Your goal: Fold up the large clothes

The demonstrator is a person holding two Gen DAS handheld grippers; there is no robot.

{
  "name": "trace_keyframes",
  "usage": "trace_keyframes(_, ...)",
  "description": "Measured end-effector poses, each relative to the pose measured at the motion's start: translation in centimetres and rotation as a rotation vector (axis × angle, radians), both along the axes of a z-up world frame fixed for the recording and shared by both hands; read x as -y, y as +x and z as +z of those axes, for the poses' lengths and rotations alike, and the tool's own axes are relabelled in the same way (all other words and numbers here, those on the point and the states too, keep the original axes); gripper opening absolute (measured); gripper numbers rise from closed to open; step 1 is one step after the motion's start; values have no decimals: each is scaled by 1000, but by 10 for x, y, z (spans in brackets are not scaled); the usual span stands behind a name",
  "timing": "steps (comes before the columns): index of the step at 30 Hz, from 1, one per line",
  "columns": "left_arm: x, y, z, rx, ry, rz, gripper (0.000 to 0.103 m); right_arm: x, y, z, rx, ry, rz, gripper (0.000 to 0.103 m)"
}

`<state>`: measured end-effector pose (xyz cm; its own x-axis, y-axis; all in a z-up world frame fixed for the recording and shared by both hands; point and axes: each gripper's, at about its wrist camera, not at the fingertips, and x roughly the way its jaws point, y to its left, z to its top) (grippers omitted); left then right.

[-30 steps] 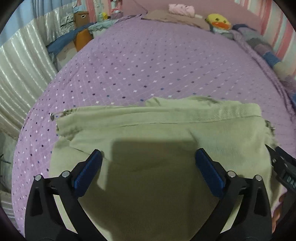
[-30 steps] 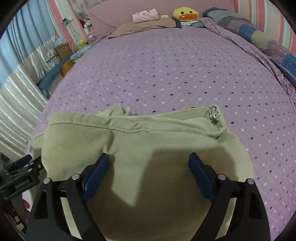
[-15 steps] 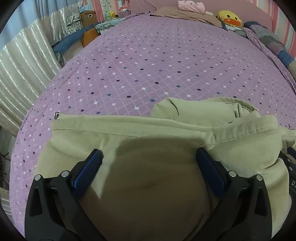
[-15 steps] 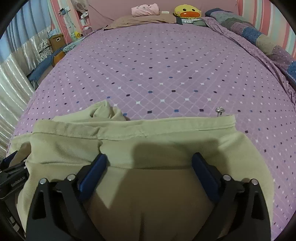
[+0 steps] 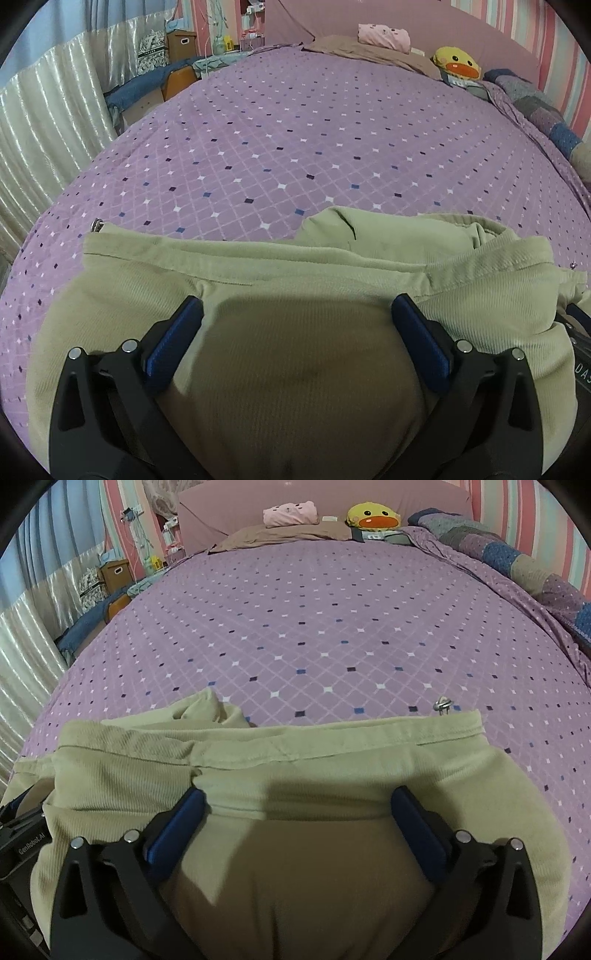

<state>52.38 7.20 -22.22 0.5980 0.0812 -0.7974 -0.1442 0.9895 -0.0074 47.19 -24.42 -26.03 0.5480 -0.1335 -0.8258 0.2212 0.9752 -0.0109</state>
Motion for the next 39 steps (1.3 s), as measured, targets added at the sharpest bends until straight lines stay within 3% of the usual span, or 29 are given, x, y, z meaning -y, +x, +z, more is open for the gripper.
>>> trace_keyframes(15,2,2,-12,46,-15,13,100,-2,7,-8,20,-15,-14,102)
trace_keyframes(19,0,7,-10,4,-25,-4,100,-3,10,-6,-6,-23,-16,102)
trace_keyframes(23,-10,-7,14,-36,-45,-88,100,4,-1,14,-42,54,39,101)
trace_keyframes(25,-18,-25,35,20,-17,-112,100,7,-16,39,18,60,102,101)
trace_keyframes(27,-28,-44,52,68,35,-129,100,11,-37,63,106,-26,132,101)
trace_keyframes(30,-41,-62,63,122,107,-133,100,23,-54,64,127,-121,126,101)
trace_keyframes(32,-51,-70,57,150,127,-121,100,33,-59,51,116,-90,95,101)
trace_keyframes(35,-68,-65,35,125,74,-88,100,42,-69,40,173,-31,58,101)
trace_keyframes(39,-81,-69,27,164,-8,-71,100,45,-73,32,201,-19,56,101)
